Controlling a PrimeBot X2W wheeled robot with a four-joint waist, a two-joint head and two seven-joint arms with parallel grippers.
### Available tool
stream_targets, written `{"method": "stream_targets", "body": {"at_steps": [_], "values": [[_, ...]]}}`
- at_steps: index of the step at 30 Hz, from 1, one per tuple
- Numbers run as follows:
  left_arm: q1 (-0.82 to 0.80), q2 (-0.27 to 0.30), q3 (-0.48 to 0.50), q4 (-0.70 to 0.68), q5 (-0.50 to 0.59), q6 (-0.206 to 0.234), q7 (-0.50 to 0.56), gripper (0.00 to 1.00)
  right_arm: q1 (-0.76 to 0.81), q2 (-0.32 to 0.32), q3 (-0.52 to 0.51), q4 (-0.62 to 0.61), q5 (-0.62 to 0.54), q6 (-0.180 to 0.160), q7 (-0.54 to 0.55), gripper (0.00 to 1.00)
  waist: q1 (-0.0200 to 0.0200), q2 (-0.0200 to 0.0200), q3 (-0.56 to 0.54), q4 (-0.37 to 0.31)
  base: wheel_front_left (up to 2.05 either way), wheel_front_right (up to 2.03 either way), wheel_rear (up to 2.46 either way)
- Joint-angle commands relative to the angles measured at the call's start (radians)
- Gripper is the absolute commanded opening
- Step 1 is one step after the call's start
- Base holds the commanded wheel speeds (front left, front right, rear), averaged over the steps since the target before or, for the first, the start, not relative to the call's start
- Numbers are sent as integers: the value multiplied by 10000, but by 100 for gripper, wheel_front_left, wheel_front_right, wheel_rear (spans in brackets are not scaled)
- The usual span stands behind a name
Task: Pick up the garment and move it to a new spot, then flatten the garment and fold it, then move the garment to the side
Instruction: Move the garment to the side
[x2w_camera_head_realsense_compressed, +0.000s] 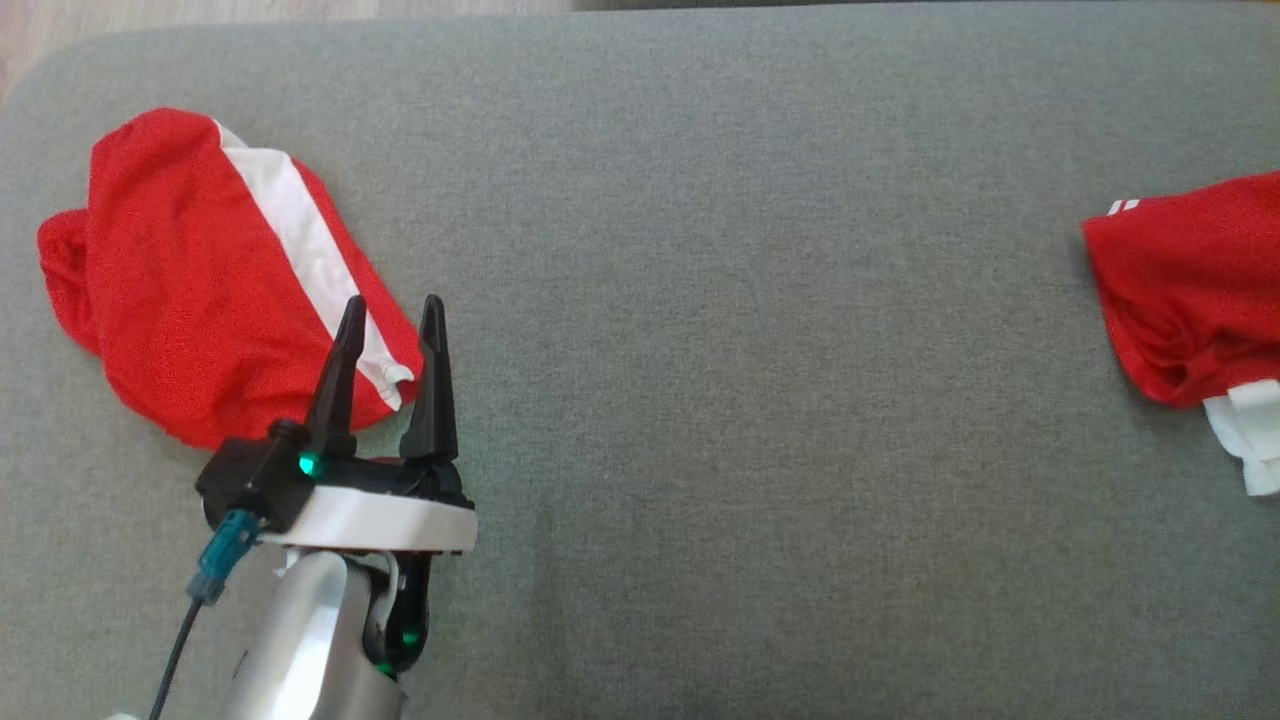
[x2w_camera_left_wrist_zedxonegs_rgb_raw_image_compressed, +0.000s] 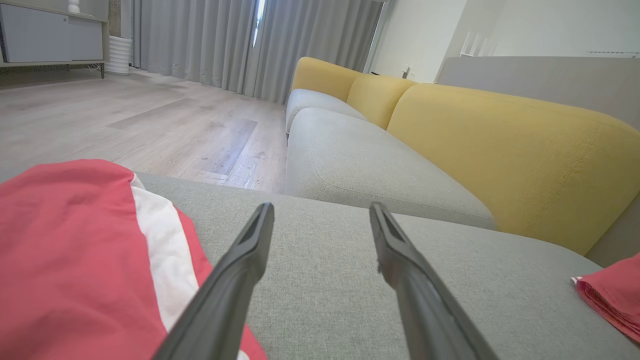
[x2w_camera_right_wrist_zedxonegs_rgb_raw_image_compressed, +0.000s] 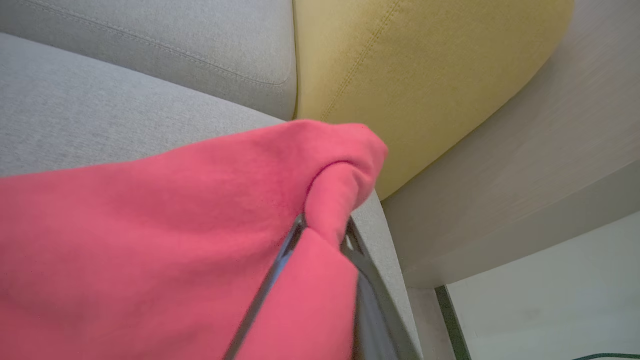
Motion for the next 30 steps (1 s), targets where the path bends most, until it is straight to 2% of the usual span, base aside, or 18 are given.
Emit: {"method": "stream_targets", "body": {"at_steps": [1, 6, 14, 24, 28, 30], "values": [[-196, 54, 297, -231, 119, -56, -80, 100, 149, -112, -15, -408, 20, -9, 7, 100, -1, 0, -89, -27, 0, 0, 0], [-44, 54, 296, -157, 82, -57, -80, 100, 278, 393, 79, -836, 85, -9, -169, 100, -1, 0, -500, -112, 0, 0, 0], [358, 54, 542, -283, -12, -31, -80, 100, 476, 1676, 533, -2105, 805, -9, -509, 100, -1, 0, -1499, -314, 0, 0, 0], [919, 54, 883, -752, 5, 159, -80, 100, 1205, 3592, 862, -4921, 2323, -9, -545, 100, -1, 0, -2543, -465, 0, 0, 0], [1183, 54, 867, -874, -10, 205, -80, 100, 2213, 4726, 686, -6430, 2840, -9, -700, 100, -1, 0, -2699, -487, 0, 0, 0], [1288, 54, 835, -868, -30, 215, -80, 100, 2750, 4996, 593, -6904, 3077, -9, -812, 100, -1, 0, -2726, -475, 0, 0, 0]]}}
